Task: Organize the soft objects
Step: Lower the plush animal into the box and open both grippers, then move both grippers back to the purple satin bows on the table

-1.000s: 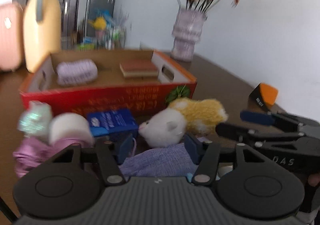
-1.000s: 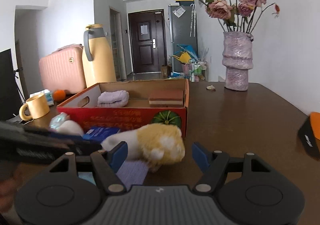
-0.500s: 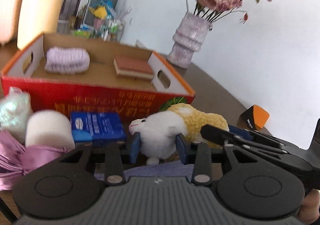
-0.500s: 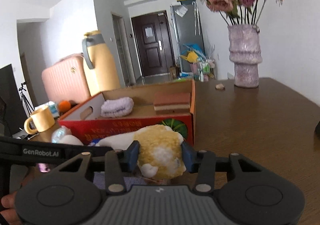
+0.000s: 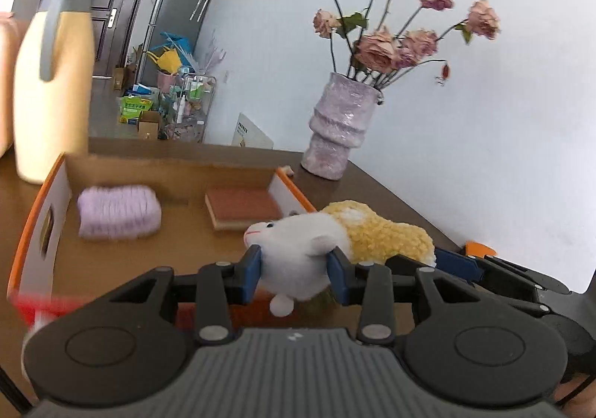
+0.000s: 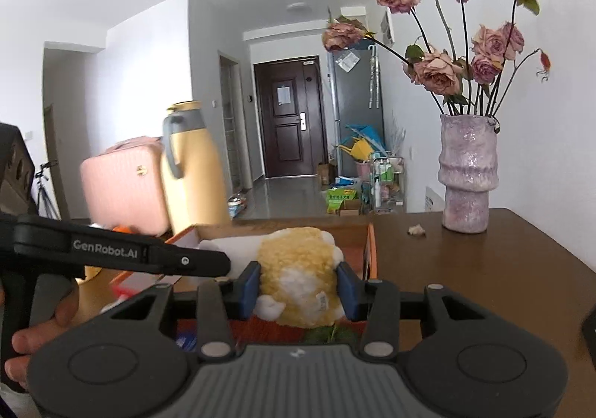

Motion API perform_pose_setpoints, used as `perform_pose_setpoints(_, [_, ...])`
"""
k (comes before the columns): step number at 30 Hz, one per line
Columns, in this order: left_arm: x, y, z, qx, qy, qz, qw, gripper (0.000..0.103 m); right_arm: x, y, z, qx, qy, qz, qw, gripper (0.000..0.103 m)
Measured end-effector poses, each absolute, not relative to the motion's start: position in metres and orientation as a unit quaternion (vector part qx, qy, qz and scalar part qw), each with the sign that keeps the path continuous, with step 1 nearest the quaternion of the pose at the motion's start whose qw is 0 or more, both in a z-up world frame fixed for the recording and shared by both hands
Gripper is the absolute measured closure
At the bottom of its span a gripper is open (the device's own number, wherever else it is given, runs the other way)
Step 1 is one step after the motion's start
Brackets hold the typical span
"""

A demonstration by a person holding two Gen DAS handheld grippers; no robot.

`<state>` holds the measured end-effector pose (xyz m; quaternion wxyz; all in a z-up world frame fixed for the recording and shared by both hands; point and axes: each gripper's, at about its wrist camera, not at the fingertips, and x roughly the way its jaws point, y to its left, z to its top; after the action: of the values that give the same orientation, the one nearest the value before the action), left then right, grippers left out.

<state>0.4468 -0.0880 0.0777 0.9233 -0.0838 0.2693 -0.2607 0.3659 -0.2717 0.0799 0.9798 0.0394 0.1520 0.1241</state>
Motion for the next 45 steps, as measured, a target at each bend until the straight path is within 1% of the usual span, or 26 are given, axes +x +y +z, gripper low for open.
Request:
perform_pose_setpoints(5, [0.525, -0.098, 0.065, -0.077, 0.319, -0.24, 0.914, 0.064, 0.44, -0.266, 0.068, 0.04, 0.193, 0.109, 0.974, 0.06])
perform_pose_setpoints(11, [0.584, -0.111, 0.035, -0.069, 0.38, -0.216, 0.897, 0.064, 0.49, -0.245, 0.044, -0.026, 0.233, 0.072, 0.969, 0.061])
perform_pose_setpoints(15, [0.592, -0.117, 0.022, -0.05, 0.401, -0.212, 0.89, 0.063, 0.499, -0.238, 0.033, -0.054, 0.266, 0.063, 0.96, 0.059])
perform_pose_setpoints(19, [0.589, -0.117, 0.016, -0.039, 0.4, -0.207, 0.892, 0.063, 0.494, -0.235, 0.03, -0.056, 0.285, 0.077, 0.954, 0.056])
perform_pose_setpoints(20, [0.588, -0.117, 0.017, -0.039, 0.401, -0.204, 0.892, 0.063, 0.493, -0.234, 0.031, -0.059, 0.287, 0.078, 0.953, 0.054])
perform_pose_setpoints(22, [0.584, -0.115, 0.021, -0.037, 0.398, -0.197, 0.895, 0.061, 0.49, -0.233, 0.035, -0.065, 0.289, 0.072, 0.952, 0.054])
perform_pose_setpoints(26, [0.564, -0.109, 0.045, -0.027, 0.376, -0.192, 0.906, 0.056, 0.478, -0.244, 0.059, -0.041, 0.28, 0.075, 0.956, 0.054])
perform_pose_setpoints(31, [0.527, -0.104, 0.086, -0.013, 0.34, -0.194, 0.92, 0.055, 0.444, -0.249, 0.103, -0.033, 0.245, 0.075, 0.966, 0.053])
perform_pose_setpoints(33, [0.507, -0.102, 0.104, -0.005, 0.32, -0.191, 0.928, 0.055, 0.426, -0.25, 0.119, -0.033, 0.228, 0.077, 0.97, 0.05])
perform_pose_setpoints(34, [0.494, -0.099, 0.113, -0.001, 0.304, -0.186, 0.934, 0.051, 0.414, -0.25, 0.128, -0.032, 0.218, 0.077, 0.972, 0.049])
perform_pose_setpoints(36, [0.467, -0.094, 0.13, 0.005, 0.27, -0.174, 0.947, 0.047, 0.39, -0.251, 0.14, -0.03, 0.195, 0.081, 0.977, 0.044])
perform_pose_setpoints(38, [0.429, -0.083, 0.144, 0.009, 0.227, -0.163, 0.96, 0.041, 0.363, -0.252, 0.151, -0.028, 0.174, 0.088, 0.98, 0.041])
perform_pose_setpoints(39, [0.41, -0.077, 0.149, 0.009, 0.208, -0.158, 0.965, 0.037, 0.349, -0.254, 0.156, -0.026, 0.164, 0.092, 0.982, 0.041])
perform_pose_setpoints(40, [0.391, -0.071, 0.153, 0.008, 0.191, -0.154, 0.969, 0.035, 0.334, -0.255, 0.161, -0.023, 0.154, 0.095, 0.983, 0.041])
perform_pose_setpoints(41, [0.371, -0.065, 0.156, 0.008, 0.175, -0.149, 0.973, 0.034, 0.321, -0.257, 0.165, -0.018, 0.145, 0.097, 0.984, 0.04])
perform_pose_setpoints(45, [0.291, -0.045, 0.156, 0.022, 0.115, -0.128, 0.985, 0.025, 0.256, -0.26, 0.167, 0.0, 0.1, 0.106, 0.989, 0.03])
